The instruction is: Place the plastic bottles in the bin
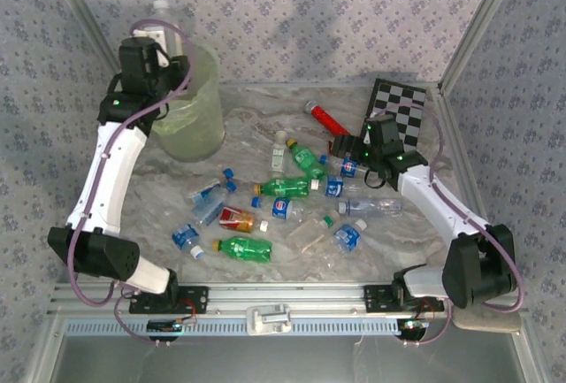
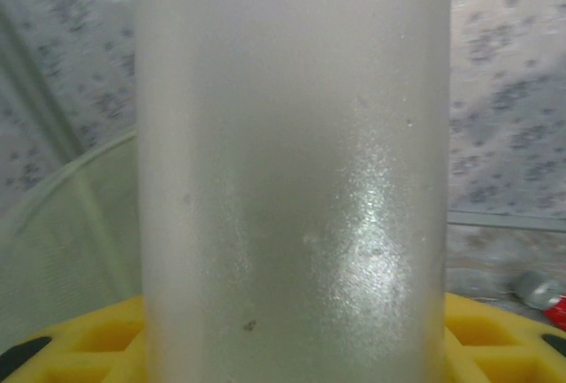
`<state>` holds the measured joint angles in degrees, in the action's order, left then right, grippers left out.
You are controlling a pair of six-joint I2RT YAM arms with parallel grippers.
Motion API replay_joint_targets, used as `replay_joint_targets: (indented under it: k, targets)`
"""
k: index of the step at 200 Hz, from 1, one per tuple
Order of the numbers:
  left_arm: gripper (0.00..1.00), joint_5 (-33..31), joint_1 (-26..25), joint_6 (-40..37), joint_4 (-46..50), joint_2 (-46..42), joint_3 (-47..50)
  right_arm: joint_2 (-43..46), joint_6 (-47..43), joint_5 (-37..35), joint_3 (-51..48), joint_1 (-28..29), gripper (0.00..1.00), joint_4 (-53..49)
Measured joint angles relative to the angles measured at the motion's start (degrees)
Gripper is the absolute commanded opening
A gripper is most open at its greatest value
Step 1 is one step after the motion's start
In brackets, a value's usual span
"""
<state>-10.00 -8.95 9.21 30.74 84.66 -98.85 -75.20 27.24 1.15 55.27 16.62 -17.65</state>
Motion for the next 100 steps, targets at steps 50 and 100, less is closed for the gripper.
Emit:
replay_joint_targets:
  k: [50, 100]
  targets:
    - [0.53, 2.25, 5.66, 0.00, 3.87, 3.30, -1.79, 2.08, 0.02, 0.42, -1.07, -1.77, 1.00, 0.33]
    - [0.54, 5.31, 6.34, -0.22, 10.54, 14.78, -11.52, 4.46, 0.42, 0.68, -3.02, -2.25, 1.00, 0.28]
